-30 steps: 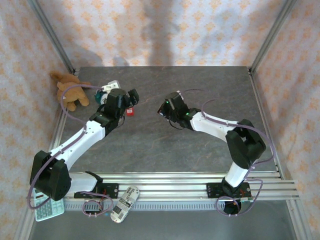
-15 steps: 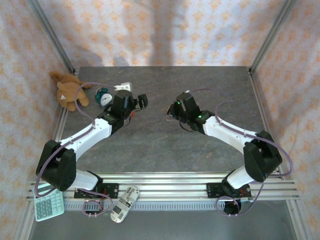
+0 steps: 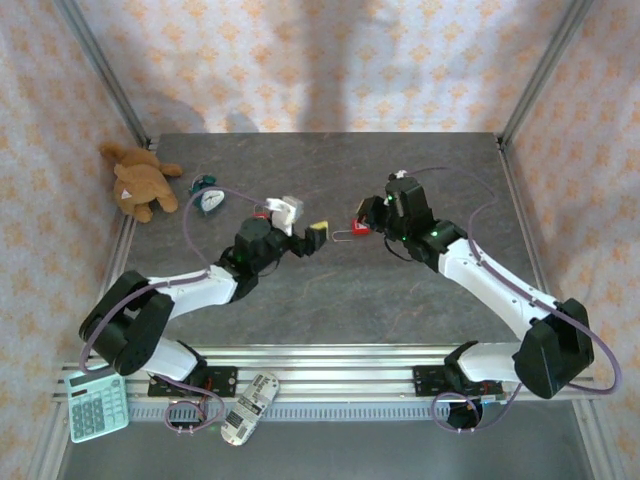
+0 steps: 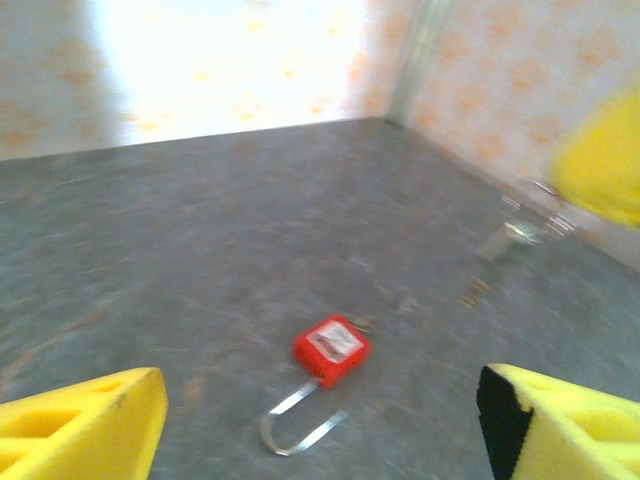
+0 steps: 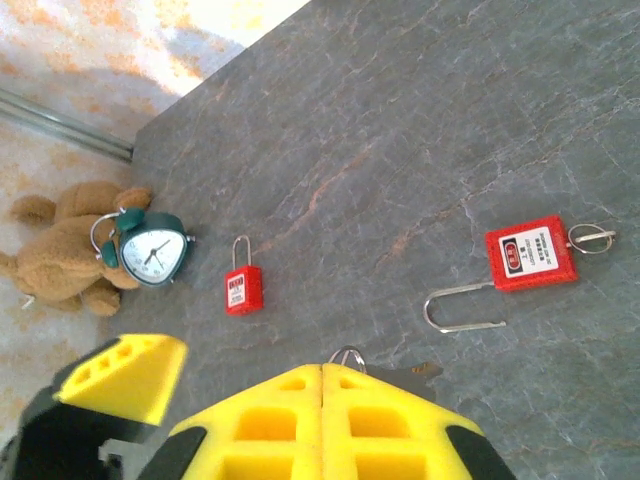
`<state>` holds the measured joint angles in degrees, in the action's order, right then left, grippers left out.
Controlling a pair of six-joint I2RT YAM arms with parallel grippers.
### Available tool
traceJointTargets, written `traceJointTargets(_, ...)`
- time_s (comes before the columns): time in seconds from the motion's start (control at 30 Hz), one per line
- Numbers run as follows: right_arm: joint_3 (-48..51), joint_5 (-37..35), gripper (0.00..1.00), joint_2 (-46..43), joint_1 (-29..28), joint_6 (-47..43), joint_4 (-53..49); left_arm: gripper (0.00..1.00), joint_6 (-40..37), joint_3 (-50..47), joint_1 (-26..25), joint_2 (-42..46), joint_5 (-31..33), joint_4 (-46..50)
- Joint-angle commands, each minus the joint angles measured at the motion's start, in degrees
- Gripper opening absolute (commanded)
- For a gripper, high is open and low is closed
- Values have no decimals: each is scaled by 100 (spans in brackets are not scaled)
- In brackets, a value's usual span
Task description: Unlock with the key
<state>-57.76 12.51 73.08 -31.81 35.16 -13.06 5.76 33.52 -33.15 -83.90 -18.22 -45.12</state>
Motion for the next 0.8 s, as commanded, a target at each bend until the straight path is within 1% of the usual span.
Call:
traceJointTargets(0.0, -214, 267, 1, -174, 4, -336, -348, 78, -718, -109, -139, -253, -783, -621)
traceJointTargets(0.13, -128, 482, 1, -262, 4, -299, -338, 75, -660, -170, -199, -478, -1088, -1014)
traceJointTargets(0.2, -70, 732, 1, -268, 4, -176, -179, 73, -542, -254, -201, -653, -1221, -1551)
traceJointTargets(0.3, -60, 1118, 1, -222, 8, -32, -14, 69, -410, -266, -223, -899, -1513, -1846)
traceJointTargets(0.5, -69, 1332, 1, -206, 7, -79, -84, 68, -218, -426, -237, -1301, -1573, -2690)
traceJointTargets(0.77, -25, 1503, 0, -136, -11, -16, -42, 60, -303, -206, -240, -1585, -1661, -2784)
